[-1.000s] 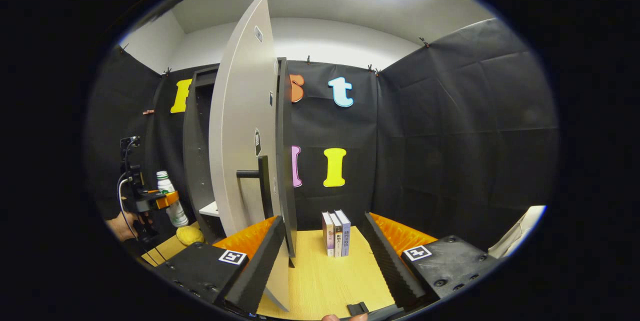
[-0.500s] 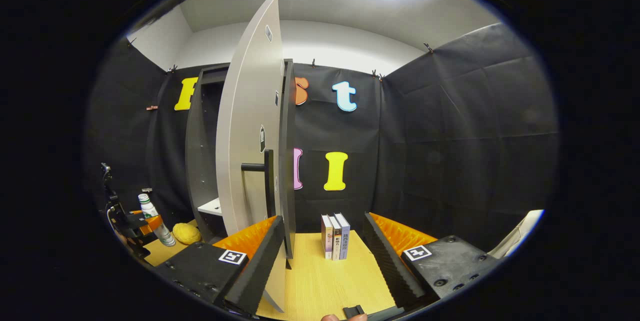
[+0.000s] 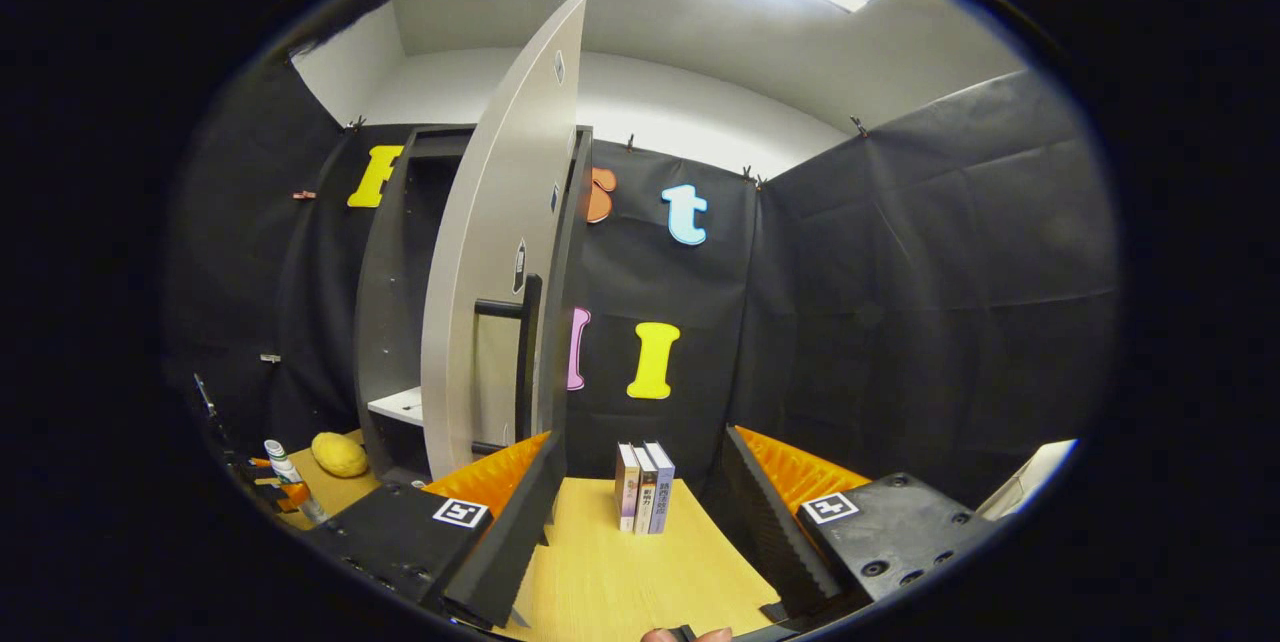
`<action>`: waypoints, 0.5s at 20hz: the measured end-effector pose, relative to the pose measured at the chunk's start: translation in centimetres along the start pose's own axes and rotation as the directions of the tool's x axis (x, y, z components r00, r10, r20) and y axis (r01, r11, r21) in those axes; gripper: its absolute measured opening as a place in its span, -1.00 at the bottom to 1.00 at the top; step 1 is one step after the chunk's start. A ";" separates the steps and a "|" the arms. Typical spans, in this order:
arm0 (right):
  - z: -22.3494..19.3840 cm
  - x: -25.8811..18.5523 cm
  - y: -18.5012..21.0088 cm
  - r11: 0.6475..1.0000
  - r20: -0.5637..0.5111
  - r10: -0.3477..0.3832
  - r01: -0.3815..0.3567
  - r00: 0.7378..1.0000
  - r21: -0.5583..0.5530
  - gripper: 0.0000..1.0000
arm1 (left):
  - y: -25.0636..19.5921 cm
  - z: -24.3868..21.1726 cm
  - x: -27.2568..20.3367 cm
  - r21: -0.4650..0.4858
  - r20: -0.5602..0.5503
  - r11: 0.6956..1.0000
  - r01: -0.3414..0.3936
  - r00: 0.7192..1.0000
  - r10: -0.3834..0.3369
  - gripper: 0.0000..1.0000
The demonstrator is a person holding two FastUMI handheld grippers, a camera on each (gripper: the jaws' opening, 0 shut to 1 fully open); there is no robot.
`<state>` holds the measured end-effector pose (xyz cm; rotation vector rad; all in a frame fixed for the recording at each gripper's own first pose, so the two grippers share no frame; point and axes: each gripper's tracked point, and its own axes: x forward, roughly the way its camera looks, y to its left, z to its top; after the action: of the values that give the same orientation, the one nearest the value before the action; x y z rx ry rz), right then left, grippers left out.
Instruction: Open the cabinet door with the right hand, grasp the bottle in the cabinet with the left hand and place it on the coaster, then close the cabinet door with the right hand.
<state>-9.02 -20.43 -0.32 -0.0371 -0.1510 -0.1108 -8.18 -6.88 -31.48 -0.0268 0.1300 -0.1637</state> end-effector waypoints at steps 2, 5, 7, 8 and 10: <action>-0.6 -0.2 -0.1 1.000 -0.004 -0.010 0.010 1.000 -0.001 0.95 | 0.4 -2.4 0.3 -0.011 -0.018 1.000 -0.005 1.000 0.004 0.42; -1.0 -0.5 -0.4 0.999 -0.009 -0.023 0.024 1.000 0.026 0.95 | 0.6 -4.5 0.5 -0.017 -0.021 1.000 0.005 1.000 -0.005 0.43; -1.3 -0.8 -0.5 0.999 -0.015 -0.031 0.031 0.999 0.032 0.95 | 0.7 -5.5 1.0 -0.007 -0.023 1.000 0.013 1.000 -0.013 0.43; -1.4 -0.9 -0.6 0.999 -0.017 -0.033 0.033 0.999 0.029 0.95 | 0.9 -5.9 1.4 -0.002 -0.023 1.000 0.011 1.000 -0.011 0.43; -1.0 -1.2 -0.8 0.999 0.000 -0.042 0.042 0.999 -0.001 0.95 | 1.4 -6.5 1.8 -0.001 -0.018 1.000 0.002 1.000 -0.002 0.44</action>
<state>-10.12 -21.18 -1.51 -0.0348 -0.1518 -0.1524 -7.03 -5.91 -38.18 -0.0265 0.1485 -0.1656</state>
